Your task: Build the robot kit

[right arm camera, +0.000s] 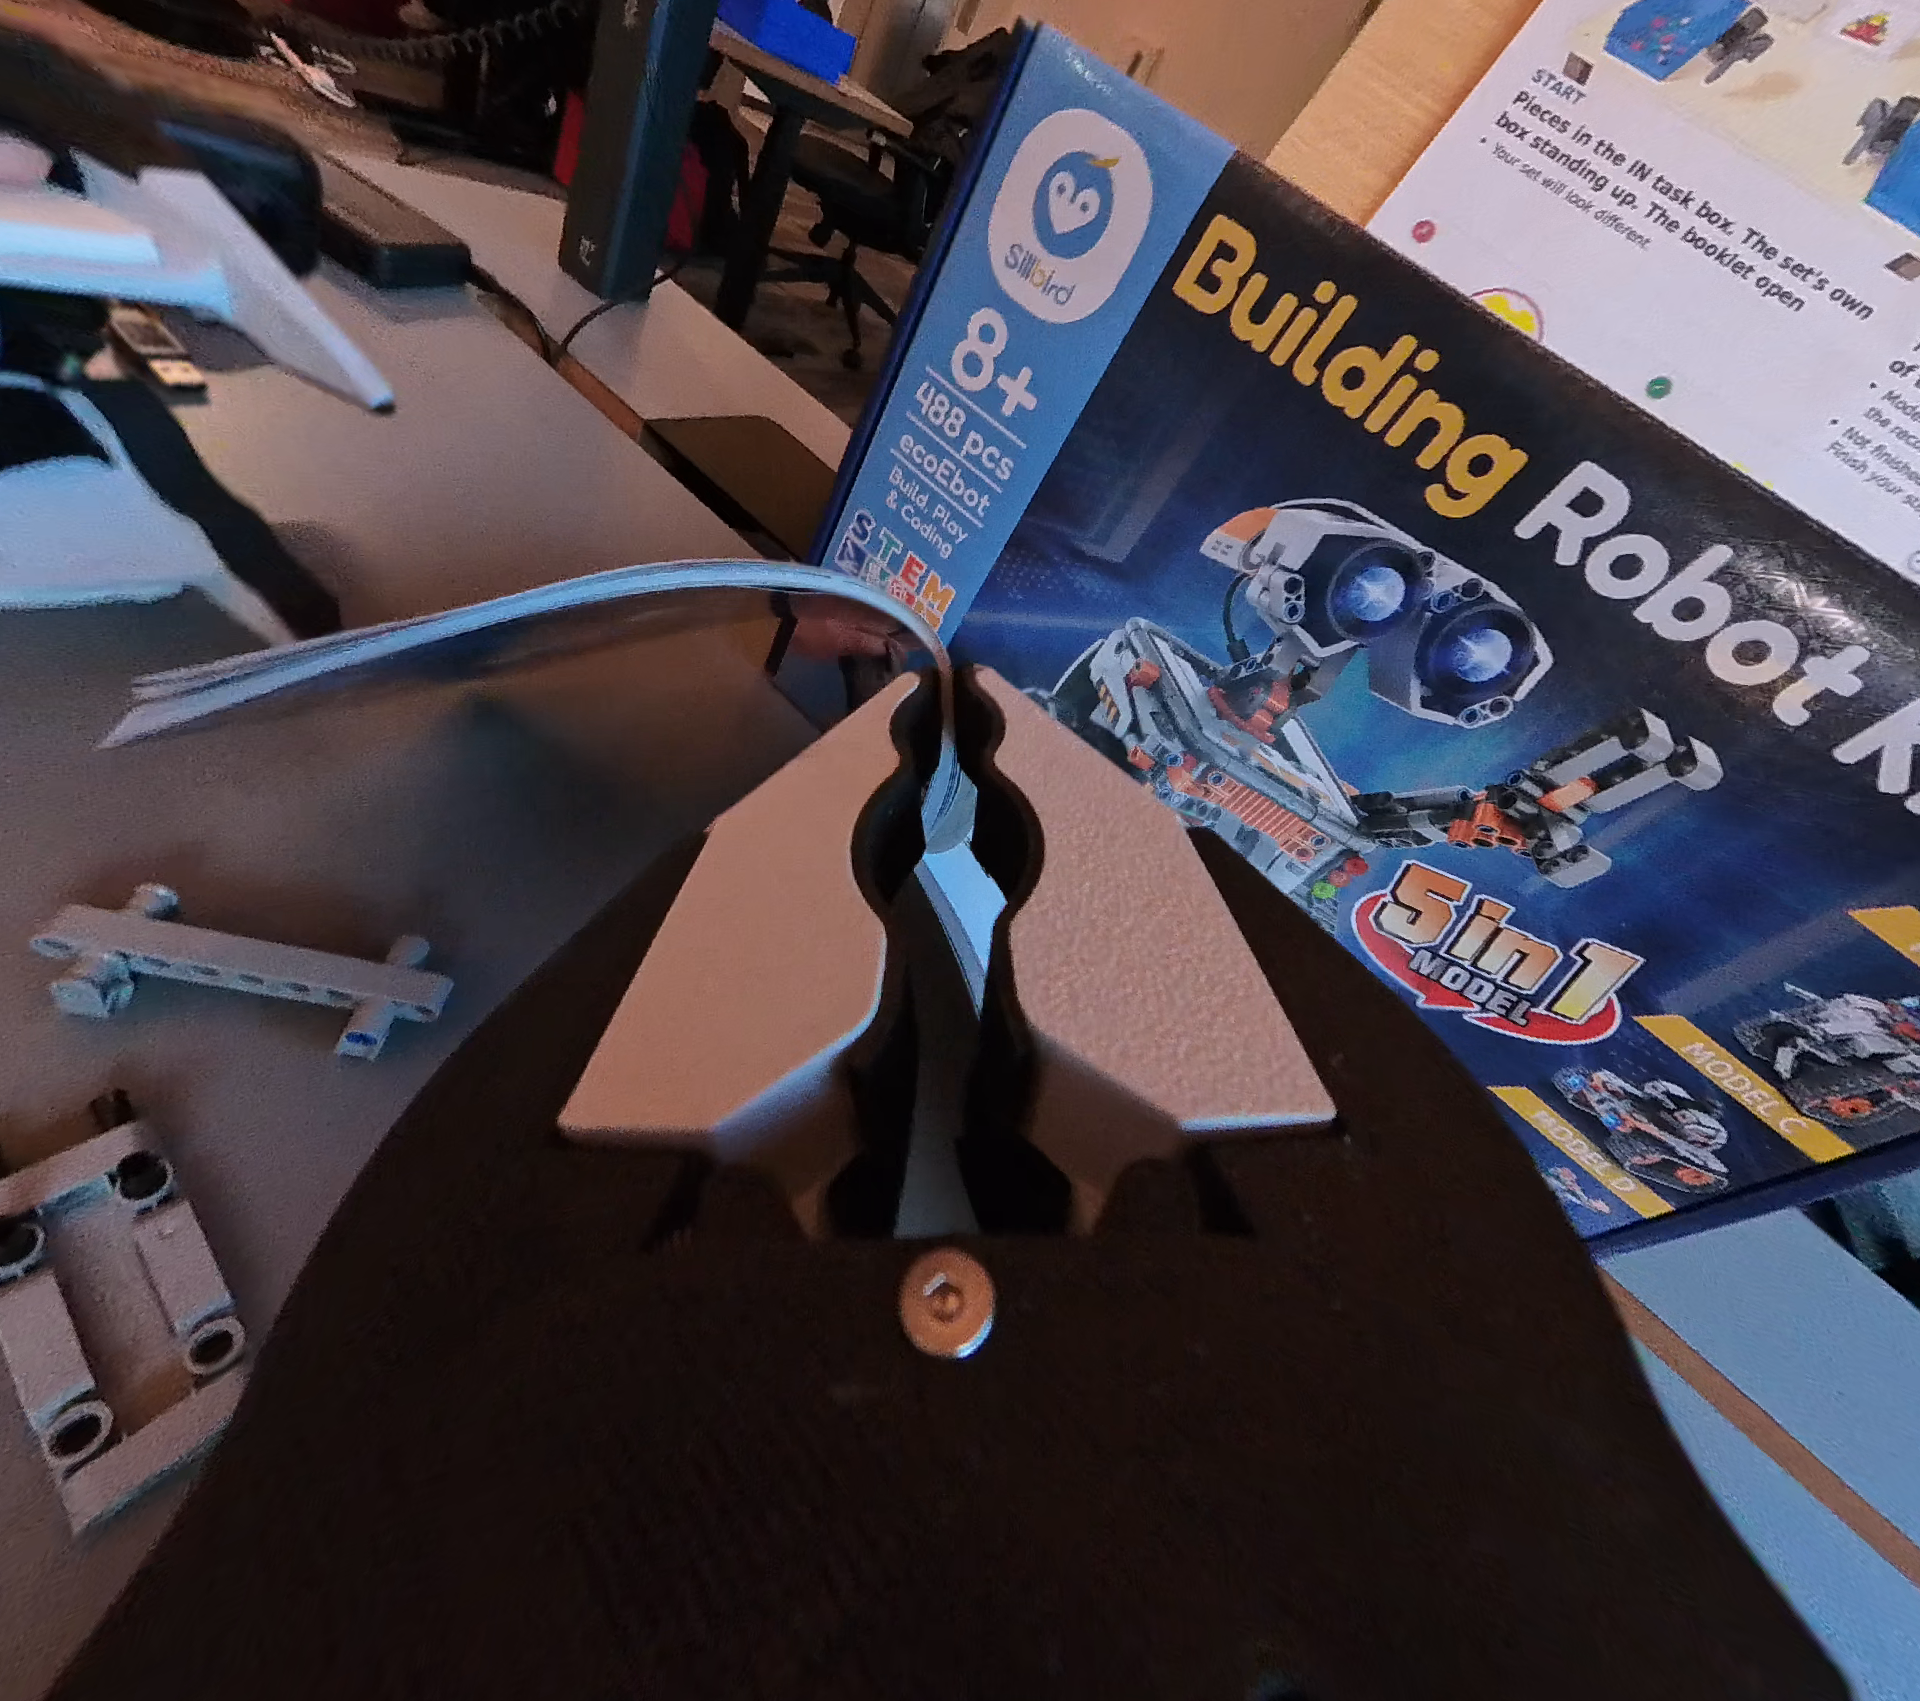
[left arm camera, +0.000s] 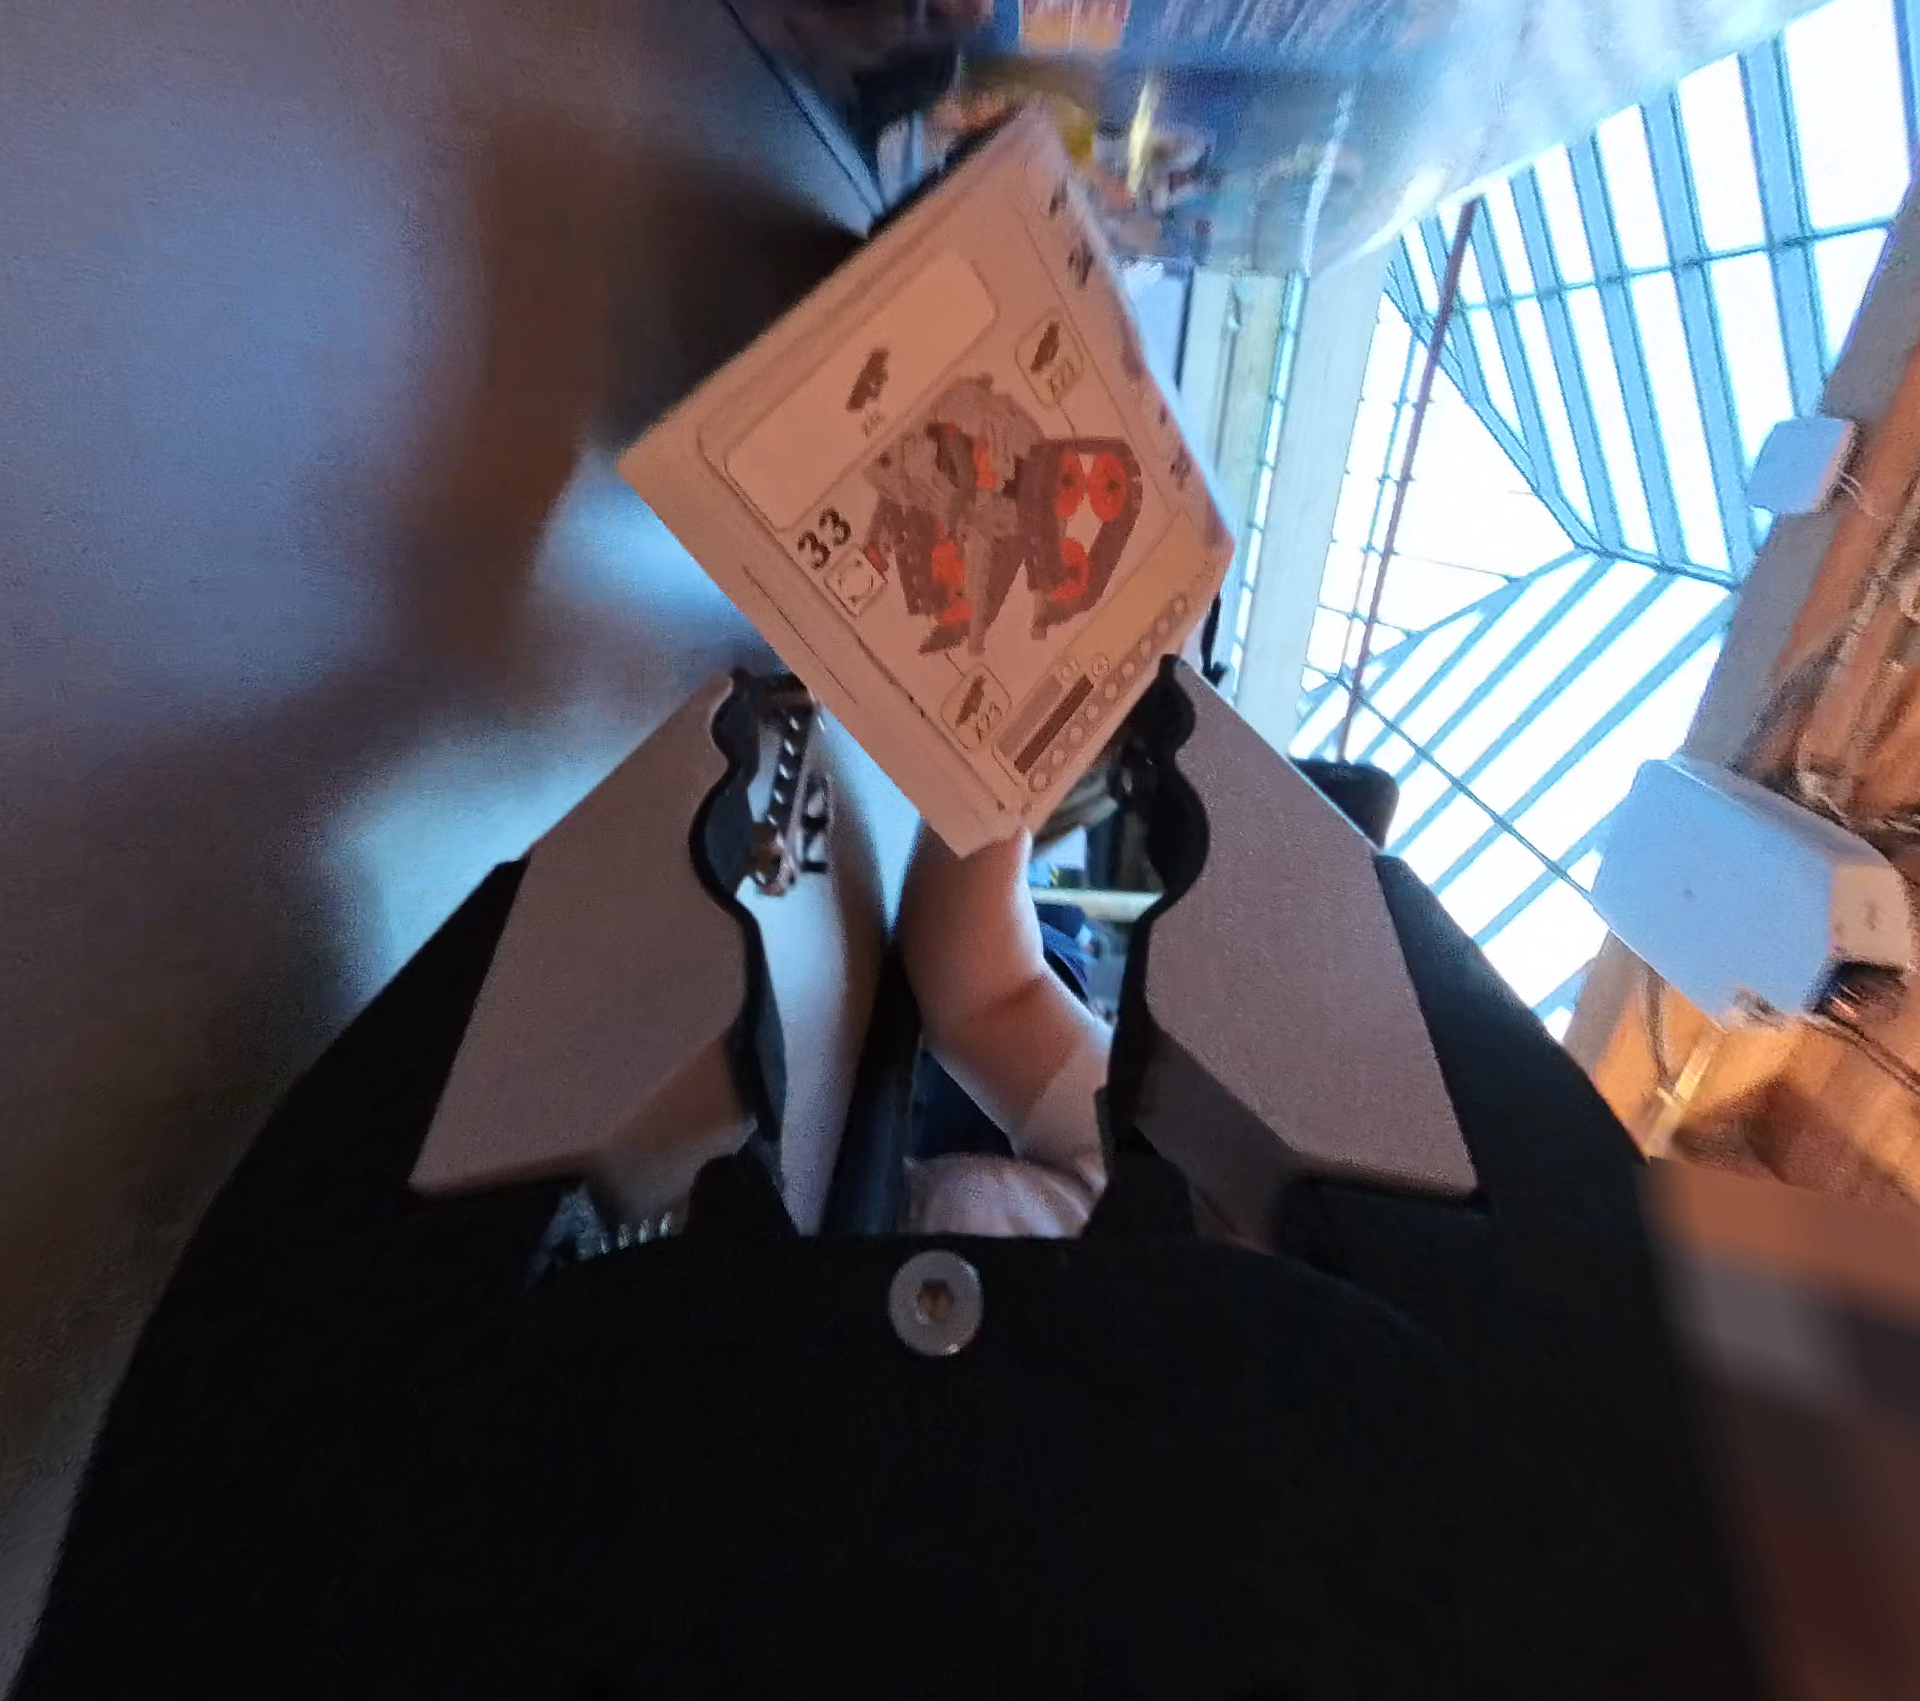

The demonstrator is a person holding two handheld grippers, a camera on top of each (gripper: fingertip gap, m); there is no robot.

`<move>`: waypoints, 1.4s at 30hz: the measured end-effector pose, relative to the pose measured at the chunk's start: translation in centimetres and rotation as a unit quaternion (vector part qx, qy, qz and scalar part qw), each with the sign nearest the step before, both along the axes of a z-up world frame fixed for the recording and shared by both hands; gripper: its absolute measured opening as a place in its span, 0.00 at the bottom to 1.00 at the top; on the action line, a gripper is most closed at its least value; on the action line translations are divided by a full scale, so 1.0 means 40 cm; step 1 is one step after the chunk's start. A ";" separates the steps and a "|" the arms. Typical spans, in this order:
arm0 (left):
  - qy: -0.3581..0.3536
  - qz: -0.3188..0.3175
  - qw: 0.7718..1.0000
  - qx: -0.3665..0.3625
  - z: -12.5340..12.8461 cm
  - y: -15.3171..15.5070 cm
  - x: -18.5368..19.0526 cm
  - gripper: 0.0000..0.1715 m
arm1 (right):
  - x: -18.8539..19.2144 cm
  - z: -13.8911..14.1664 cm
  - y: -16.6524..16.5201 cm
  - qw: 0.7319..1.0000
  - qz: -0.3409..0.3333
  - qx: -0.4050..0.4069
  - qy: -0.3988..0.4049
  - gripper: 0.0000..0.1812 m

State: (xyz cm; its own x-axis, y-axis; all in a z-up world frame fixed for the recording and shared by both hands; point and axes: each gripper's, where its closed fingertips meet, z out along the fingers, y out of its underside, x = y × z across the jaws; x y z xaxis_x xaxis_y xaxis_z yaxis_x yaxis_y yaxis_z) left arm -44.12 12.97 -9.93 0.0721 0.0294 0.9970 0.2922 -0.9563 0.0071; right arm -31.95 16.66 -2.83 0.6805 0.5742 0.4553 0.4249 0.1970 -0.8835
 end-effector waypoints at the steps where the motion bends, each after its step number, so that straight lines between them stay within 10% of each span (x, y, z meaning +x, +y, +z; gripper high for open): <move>1: -0.010 -0.015 1.000 -0.005 0.001 -0.012 0.016 0.44 | 0.000 0.004 0.003 1.000 -0.001 -0.003 0.005 0.01; 15: -0.202 0.094 0.973 0.055 0.164 0.045 0.082 0.27 | -0.012 0.056 -0.013 0.999 0.008 0.034 0.007 0.01; 19: -0.117 0.090 0.986 0.081 0.125 0.048 0.063 0.14 | -0.027 0.012 -0.030 0.997 0.017 0.055 -0.052 0.01; 23: -0.059 0.103 0.990 0.081 0.096 0.049 0.007 0.31 | -0.022 0.000 -0.043 0.996 0.015 0.059 -0.060 0.01; 32: -0.100 0.080 0.990 0.066 0.097 0.033 0.015 0.28 | -0.035 -0.014 -0.066 0.992 0.042 0.074 -0.088 0.01; 42: 0.101 0.037 0.979 0.171 0.053 0.036 -0.002 0.03 | -0.090 -0.151 -0.104 0.969 0.143 0.056 -0.196 0.02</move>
State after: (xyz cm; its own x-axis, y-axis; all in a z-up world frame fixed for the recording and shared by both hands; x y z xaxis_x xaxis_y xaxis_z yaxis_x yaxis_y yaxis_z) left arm -44.21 14.42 -7.83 0.2792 -0.2919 0.9148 0.3226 -0.8688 -0.3757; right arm -35.55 12.48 -8.86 0.2634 0.6456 0.7168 0.6372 0.4414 -0.6318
